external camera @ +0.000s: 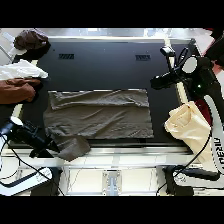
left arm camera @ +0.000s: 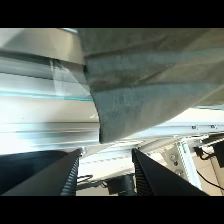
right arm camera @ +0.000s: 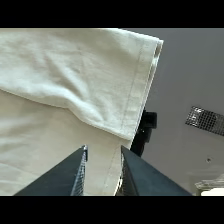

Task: Fold the shirts.

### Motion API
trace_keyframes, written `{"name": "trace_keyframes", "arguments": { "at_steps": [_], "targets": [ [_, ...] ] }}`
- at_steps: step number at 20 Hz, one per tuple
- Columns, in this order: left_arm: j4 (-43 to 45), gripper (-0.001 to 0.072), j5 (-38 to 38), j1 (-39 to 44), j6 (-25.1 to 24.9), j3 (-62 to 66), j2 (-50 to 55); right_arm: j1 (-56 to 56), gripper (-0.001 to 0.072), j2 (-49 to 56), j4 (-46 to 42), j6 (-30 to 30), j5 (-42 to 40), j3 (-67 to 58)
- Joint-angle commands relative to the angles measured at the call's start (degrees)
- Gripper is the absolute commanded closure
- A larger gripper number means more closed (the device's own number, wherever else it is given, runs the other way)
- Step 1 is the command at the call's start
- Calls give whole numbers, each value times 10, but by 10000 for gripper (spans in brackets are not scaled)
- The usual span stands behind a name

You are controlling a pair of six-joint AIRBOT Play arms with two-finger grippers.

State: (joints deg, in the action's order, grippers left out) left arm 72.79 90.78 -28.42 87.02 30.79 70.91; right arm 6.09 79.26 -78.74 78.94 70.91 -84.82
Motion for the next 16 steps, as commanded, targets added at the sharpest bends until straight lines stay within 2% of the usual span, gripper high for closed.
{"name": "trace_keyframes", "arguments": {
  "at_steps": [1, 8, 9, 11, 13, 16],
  "targets": [
    [-35, 348, -39, 2, -2, -38, 6, 0, 459, 0, 9, 0, 0, 0],
    [-45, 366, -99, 19, -3, -41, 6, 0, 460, 0, 25, 0, 0, 0],
    [-51, 444, -107, 29, -3, -41, 6, 0, 461, 0, 30, 0, 0, 0],
    [-77, 686, -108, 47, -17, -41, 6, 0, 466, 0, 34, 0, 0, -1],
    [-111, 699, -90, 50, -51, -40, 3, 0, 466, -3, 30, 0, 0, -1],
    [-116, 699, -70, 49, -55, -36, -22, 0, 464, -33, -22, -5, 6, 0]
  ]
}}
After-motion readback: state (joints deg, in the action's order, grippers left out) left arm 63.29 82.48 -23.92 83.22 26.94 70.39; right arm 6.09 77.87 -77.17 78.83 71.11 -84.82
